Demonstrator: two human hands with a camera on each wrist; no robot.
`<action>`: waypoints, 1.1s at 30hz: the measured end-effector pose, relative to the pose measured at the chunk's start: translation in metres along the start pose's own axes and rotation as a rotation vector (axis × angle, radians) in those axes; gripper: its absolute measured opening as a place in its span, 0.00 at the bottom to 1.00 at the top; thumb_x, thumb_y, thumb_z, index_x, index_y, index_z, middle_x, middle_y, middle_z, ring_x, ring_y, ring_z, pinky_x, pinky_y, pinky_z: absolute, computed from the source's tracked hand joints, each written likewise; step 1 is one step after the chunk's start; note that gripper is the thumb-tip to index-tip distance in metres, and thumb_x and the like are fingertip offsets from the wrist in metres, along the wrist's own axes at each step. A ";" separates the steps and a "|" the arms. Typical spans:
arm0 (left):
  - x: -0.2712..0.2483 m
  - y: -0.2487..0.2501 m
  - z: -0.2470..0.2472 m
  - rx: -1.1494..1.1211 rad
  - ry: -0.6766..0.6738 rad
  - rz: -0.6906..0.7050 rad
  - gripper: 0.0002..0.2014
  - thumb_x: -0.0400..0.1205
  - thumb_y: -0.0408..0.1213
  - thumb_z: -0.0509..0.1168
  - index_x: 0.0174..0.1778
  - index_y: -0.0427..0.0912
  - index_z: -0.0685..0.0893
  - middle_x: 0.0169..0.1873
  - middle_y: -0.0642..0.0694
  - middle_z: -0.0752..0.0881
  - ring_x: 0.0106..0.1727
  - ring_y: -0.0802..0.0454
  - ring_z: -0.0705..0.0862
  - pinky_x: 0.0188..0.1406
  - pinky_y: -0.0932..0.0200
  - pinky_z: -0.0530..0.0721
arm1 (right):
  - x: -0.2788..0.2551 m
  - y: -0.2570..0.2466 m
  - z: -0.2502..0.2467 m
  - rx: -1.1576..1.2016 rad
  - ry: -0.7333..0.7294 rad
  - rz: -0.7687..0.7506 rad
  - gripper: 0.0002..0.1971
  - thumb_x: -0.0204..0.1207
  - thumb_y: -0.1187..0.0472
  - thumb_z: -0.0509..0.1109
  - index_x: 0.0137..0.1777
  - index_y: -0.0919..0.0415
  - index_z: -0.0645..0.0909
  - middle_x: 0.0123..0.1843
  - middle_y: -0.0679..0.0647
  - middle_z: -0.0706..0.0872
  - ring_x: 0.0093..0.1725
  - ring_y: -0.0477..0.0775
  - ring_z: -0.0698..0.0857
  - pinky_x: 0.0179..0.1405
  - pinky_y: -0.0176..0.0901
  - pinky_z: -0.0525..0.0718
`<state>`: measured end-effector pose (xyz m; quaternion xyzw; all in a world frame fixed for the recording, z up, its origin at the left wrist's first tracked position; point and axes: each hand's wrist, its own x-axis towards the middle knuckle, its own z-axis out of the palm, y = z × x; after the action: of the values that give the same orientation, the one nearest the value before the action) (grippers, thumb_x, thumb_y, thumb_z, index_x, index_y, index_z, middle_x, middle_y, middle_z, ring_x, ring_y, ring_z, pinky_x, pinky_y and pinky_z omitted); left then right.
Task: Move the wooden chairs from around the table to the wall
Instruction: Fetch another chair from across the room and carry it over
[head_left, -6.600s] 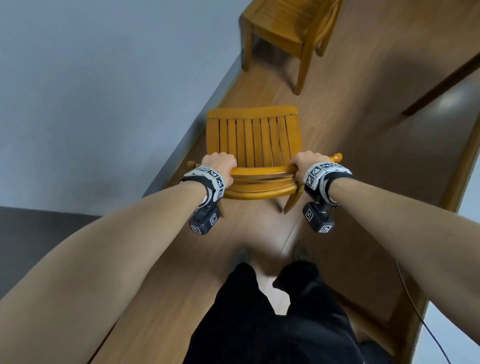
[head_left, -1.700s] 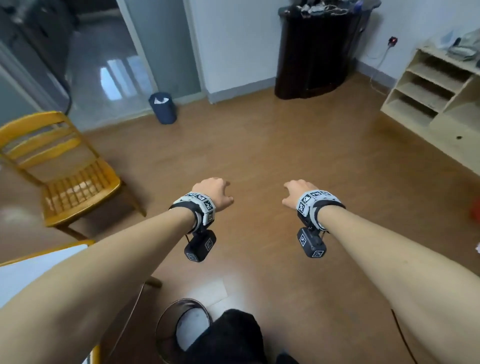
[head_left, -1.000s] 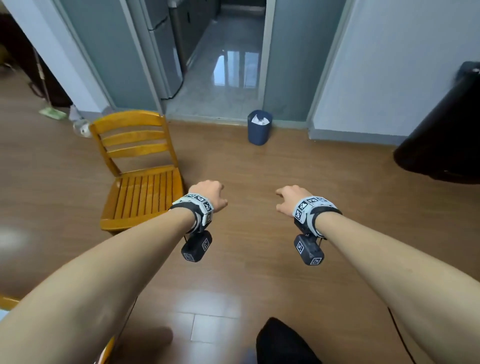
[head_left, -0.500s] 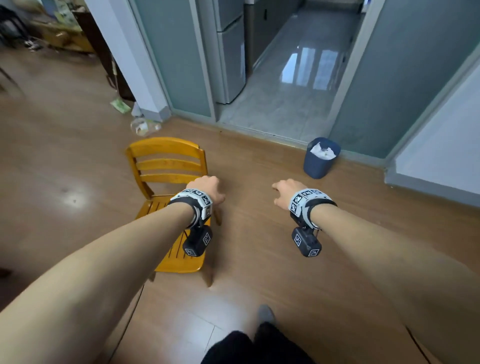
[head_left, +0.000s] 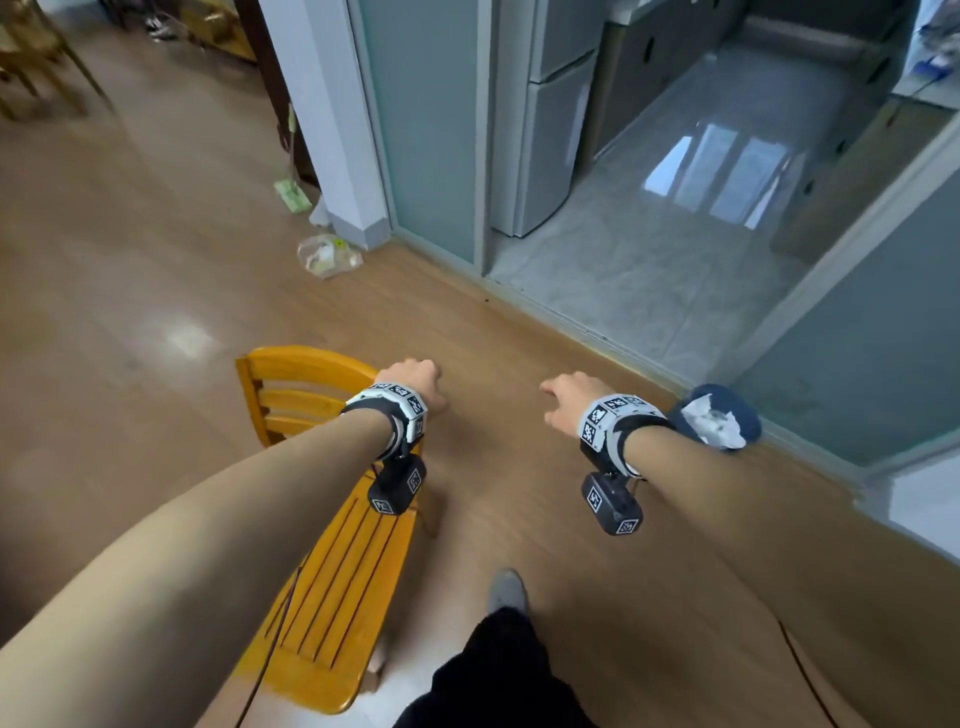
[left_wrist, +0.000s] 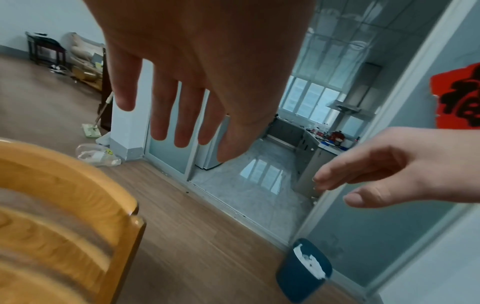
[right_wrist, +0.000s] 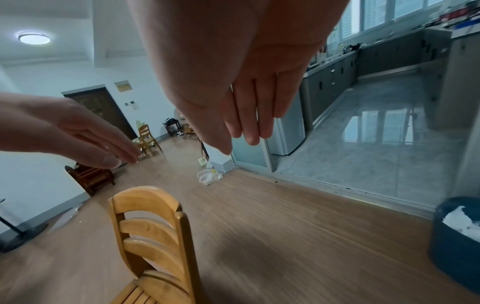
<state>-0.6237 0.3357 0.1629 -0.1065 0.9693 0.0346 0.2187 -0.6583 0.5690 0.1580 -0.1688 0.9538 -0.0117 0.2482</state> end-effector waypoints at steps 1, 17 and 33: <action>0.022 -0.001 -0.011 -0.019 0.003 -0.021 0.27 0.80 0.48 0.66 0.77 0.51 0.77 0.69 0.42 0.82 0.68 0.38 0.82 0.63 0.48 0.82 | 0.022 0.002 -0.013 -0.023 -0.019 -0.017 0.29 0.84 0.57 0.69 0.86 0.50 0.70 0.78 0.55 0.80 0.66 0.58 0.87 0.62 0.53 0.88; 0.269 -0.100 -0.103 -0.187 -0.006 -0.381 0.27 0.82 0.50 0.65 0.78 0.50 0.77 0.70 0.43 0.82 0.68 0.40 0.82 0.63 0.49 0.81 | 0.384 -0.049 -0.183 -0.264 -0.052 -0.363 0.28 0.84 0.60 0.69 0.84 0.52 0.73 0.74 0.60 0.83 0.65 0.63 0.87 0.61 0.54 0.88; 0.214 -0.260 -0.079 -0.566 -0.012 -1.242 0.22 0.81 0.51 0.66 0.71 0.49 0.83 0.64 0.43 0.86 0.64 0.39 0.85 0.59 0.48 0.85 | 0.514 -0.390 -0.198 -0.717 -0.187 -1.198 0.28 0.82 0.58 0.67 0.83 0.51 0.75 0.75 0.59 0.82 0.70 0.64 0.84 0.67 0.52 0.84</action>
<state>-0.7875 0.0327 0.1367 -0.6961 0.6808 0.1552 0.1671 -1.0515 0.0209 0.1315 -0.7368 0.6164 0.1833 0.2088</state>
